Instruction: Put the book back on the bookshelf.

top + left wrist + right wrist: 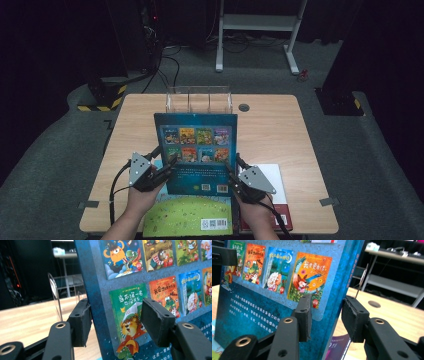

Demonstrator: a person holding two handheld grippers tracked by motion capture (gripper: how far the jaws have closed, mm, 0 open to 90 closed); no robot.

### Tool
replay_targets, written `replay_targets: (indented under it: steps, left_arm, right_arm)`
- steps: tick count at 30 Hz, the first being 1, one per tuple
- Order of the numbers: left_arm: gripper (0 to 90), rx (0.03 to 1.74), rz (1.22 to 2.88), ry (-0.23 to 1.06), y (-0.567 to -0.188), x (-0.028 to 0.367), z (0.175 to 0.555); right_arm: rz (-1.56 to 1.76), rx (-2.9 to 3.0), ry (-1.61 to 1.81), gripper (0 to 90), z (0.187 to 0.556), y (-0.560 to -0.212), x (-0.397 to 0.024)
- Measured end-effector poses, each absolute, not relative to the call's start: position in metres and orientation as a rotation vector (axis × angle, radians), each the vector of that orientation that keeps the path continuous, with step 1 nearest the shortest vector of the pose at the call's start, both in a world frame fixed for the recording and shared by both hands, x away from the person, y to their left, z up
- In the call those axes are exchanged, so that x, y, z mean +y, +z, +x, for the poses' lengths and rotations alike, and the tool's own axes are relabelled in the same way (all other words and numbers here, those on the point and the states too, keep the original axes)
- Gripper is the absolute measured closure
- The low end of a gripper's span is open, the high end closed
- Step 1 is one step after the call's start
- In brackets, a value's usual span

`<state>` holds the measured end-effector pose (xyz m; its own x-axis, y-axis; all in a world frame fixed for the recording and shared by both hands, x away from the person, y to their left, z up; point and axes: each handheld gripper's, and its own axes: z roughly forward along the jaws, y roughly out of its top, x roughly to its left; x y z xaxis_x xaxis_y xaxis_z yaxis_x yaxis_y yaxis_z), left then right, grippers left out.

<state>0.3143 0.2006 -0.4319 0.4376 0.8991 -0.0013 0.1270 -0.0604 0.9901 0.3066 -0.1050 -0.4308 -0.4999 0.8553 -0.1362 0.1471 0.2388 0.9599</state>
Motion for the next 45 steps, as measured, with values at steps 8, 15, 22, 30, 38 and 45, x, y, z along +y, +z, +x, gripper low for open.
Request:
replay_targets:
  steps: [8,15,22,30,38,45]
  left_arm:
    - [45.1,0.91,1.49,0.856,-0.434,0.202,0.299]
    - [47.8,0.903,1.464,0.861,-0.435,0.203,0.28]
    - [49.6,0.917,1.455,0.839,-0.434,0.204,0.277]
    - [43.8,0.94,1.465,0.781,-0.436,0.204,0.277]
    - [40.4,0.953,1.457,0.747,-0.441,0.203,0.275]
    - [15.4,0.992,1.45,0.629,-0.438,0.217,0.295]
  right_arm:
    - [0.881,1.793,1.354,65.2,0.293,-0.434,-0.11]
    - [0.878,1.769,1.422,67.6,0.279,-0.436,-0.114]
    - [0.897,1.772,1.447,67.1,0.275,-0.436,-0.115]
    - [0.875,1.76,1.456,66.8,0.27,-0.439,-0.116]
    - [0.841,1.752,1.465,66.3,0.264,-0.441,-0.117]
    - [0.807,1.777,1.467,66.1,0.26,-0.441,-0.115]
